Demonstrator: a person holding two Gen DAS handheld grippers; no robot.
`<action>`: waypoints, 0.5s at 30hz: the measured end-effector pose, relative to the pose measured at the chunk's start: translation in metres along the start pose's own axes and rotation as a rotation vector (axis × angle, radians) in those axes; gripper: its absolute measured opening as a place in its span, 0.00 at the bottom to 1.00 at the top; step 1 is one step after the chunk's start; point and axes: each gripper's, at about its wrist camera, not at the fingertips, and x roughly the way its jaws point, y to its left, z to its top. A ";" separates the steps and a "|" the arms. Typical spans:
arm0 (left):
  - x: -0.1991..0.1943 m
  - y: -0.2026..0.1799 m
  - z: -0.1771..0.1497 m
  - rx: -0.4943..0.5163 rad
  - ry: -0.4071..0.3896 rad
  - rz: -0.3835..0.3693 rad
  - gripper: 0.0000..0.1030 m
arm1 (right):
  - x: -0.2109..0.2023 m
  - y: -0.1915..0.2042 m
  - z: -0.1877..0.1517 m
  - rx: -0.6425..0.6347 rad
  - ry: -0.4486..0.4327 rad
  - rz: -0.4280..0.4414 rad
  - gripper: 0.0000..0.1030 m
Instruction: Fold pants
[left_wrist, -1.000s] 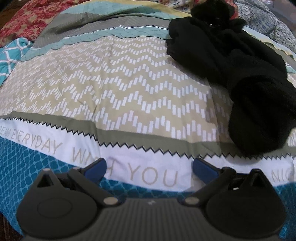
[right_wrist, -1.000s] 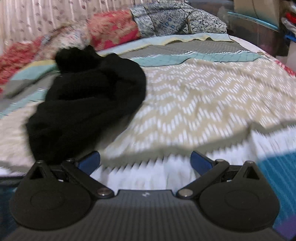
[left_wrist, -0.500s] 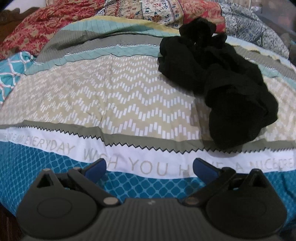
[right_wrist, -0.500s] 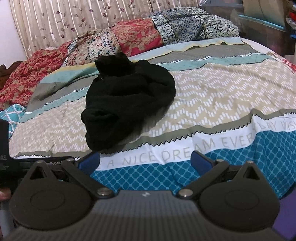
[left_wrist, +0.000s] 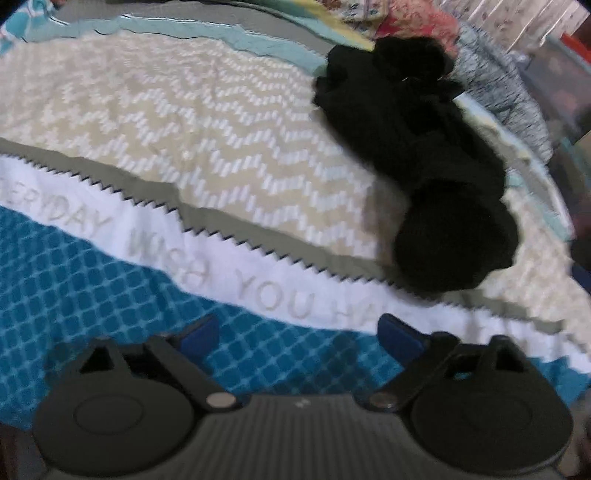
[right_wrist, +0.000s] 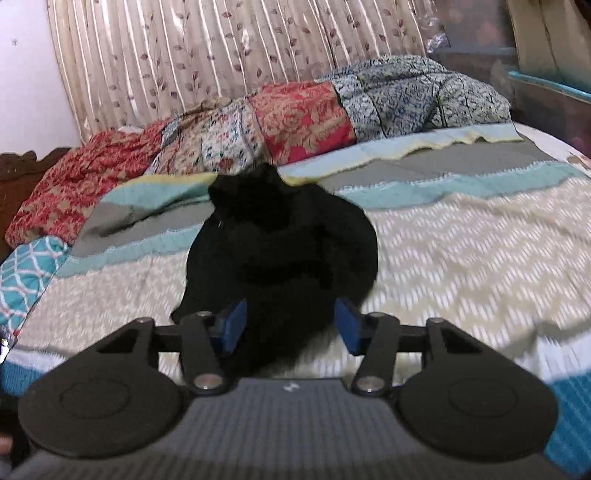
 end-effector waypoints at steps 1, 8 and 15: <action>0.000 -0.003 0.003 0.003 0.000 -0.026 0.70 | 0.007 -0.003 0.004 0.003 -0.004 -0.002 0.49; 0.018 -0.061 0.042 0.131 -0.048 -0.169 0.73 | 0.046 -0.022 0.039 0.009 0.012 0.006 0.44; 0.049 -0.086 0.054 0.193 -0.055 -0.141 0.18 | 0.107 -0.002 0.094 -0.162 0.061 0.189 0.76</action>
